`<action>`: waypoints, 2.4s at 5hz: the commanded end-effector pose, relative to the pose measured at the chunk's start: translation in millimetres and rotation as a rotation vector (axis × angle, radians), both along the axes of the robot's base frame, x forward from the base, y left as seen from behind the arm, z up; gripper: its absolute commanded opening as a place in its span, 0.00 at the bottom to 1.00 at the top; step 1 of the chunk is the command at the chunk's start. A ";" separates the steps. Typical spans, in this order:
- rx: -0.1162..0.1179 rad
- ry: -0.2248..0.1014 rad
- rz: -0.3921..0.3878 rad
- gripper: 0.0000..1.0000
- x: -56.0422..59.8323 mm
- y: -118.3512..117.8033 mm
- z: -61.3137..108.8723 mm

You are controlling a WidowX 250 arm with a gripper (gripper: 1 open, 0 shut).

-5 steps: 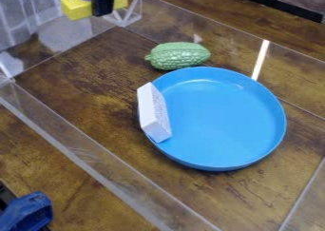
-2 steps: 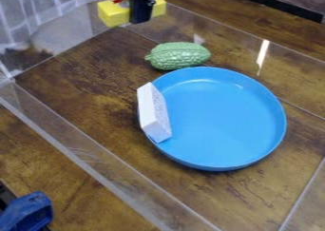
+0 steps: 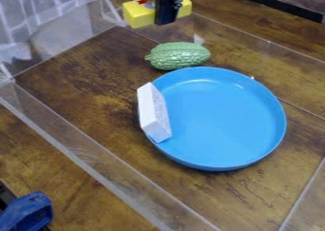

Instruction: Put the yellow brick in the blue tray

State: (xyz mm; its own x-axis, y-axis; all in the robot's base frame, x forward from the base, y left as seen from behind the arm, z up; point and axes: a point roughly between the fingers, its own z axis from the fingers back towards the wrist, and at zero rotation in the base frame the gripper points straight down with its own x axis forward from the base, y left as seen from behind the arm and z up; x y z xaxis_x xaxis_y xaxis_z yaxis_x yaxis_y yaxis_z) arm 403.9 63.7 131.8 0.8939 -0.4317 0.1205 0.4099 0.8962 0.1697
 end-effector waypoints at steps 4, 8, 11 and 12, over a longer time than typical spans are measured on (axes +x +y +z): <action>0.004 -0.137 -0.041 0.00 14.7 -15.6 9.4; 0.012 -0.190 -0.030 0.00 37.0 -11.3 -3.4; 0.031 -0.232 -0.019 0.00 40.7 -8.4 0.8; 0.037 -0.247 -0.016 0.00 38.1 -9.3 3.6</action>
State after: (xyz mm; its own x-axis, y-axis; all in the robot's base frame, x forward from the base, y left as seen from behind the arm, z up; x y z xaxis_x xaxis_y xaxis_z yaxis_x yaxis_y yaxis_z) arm 440.2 55.7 92.8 0.8617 -0.4494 0.2356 0.3939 0.8851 0.2476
